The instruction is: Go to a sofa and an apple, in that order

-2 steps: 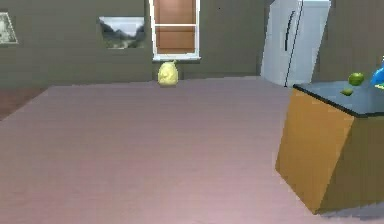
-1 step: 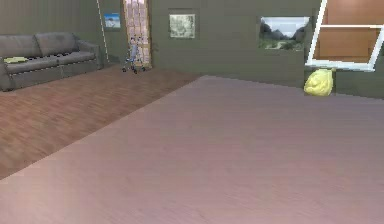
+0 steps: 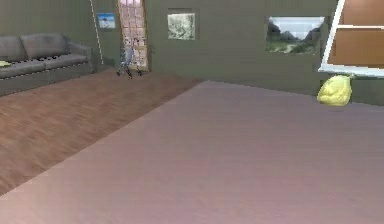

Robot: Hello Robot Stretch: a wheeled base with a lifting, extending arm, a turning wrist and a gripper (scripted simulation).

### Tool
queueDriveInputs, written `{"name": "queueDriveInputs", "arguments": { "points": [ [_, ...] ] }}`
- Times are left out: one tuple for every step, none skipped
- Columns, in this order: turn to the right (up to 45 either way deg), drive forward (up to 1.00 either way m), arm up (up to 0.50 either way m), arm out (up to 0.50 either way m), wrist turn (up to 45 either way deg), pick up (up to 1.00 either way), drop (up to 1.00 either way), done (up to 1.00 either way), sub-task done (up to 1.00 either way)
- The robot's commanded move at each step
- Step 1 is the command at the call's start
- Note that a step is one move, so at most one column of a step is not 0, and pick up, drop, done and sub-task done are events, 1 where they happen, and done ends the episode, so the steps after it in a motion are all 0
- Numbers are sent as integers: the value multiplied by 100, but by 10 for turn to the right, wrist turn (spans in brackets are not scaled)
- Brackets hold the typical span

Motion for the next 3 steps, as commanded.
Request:
{"name": "queueDriveInputs", "arguments": {
  "points": [
    [-450,0,0,0,0,0,0,0,0],
    [-60,0,0,0,0,0,0,0,0],
    [0,100,0,0,0,0,0,0,0]
  ]
}}
